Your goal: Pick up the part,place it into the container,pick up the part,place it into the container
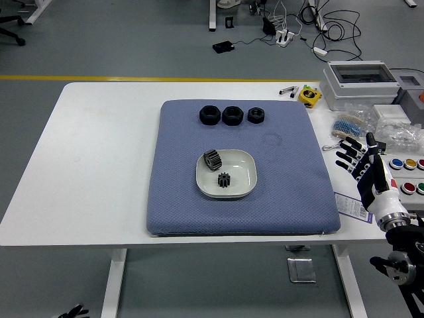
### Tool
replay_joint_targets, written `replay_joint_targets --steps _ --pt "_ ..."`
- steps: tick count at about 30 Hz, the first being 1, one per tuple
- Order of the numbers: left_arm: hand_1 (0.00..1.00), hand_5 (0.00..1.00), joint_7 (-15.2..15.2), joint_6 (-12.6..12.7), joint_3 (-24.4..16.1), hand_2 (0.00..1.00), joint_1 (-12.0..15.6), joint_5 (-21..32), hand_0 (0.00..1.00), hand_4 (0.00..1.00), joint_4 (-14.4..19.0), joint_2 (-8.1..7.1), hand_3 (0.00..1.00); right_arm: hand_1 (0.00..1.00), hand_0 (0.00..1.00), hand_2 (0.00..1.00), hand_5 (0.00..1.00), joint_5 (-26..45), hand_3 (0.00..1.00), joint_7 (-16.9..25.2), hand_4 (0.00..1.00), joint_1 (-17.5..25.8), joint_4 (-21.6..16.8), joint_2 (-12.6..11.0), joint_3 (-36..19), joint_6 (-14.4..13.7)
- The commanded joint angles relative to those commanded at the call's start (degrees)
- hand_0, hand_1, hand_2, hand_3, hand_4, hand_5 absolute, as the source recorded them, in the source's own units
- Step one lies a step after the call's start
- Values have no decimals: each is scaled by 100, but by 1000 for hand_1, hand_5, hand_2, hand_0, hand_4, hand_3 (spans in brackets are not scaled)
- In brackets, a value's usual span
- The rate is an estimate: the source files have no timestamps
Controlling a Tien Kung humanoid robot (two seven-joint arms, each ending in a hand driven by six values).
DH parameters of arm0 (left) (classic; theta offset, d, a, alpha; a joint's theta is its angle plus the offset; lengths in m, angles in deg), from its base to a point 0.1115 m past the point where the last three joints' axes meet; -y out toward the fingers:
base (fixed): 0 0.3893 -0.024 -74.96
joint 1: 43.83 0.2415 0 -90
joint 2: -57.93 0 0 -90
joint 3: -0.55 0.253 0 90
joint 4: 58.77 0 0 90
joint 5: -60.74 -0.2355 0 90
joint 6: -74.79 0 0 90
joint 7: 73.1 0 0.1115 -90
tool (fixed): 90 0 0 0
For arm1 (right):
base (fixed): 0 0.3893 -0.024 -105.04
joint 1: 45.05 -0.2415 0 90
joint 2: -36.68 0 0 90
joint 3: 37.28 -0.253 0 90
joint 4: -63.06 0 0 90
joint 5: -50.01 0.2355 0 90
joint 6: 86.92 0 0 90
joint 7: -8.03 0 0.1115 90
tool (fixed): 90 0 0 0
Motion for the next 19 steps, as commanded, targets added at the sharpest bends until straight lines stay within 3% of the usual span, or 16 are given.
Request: replay_joint_targets --steps 2,5,12,17,19 --pt "605 582 -5 -36 -300 643 -75 -262 697 565 21 51 556 757 782 782 981 3 778 0 998 -12 11 12 40 1" --pt "607 584 -42 -50 -195 643 -91 -172 697 565 -85 108 556 757 783 782 979 12 779 2 998 -29 10 13 95 -3" --pt "609 585 -132 -56 812 643 153 762 697 566 -575 120 557 757 783 782 974 24 777 8 998 -60 -8 -5 137 -15" --pt "609 585 -199 0 1922 645 322 1833 697 566 -1039 220 558 757 782 782 974 14 778 5 998 -62 -8 -6 143 -13" --pt "609 585 -399 68 1838 645 431 1636 697 566 -1106 262 558 757 782 782 974 10 778 4 998 -55 -8 -6 151 -13"
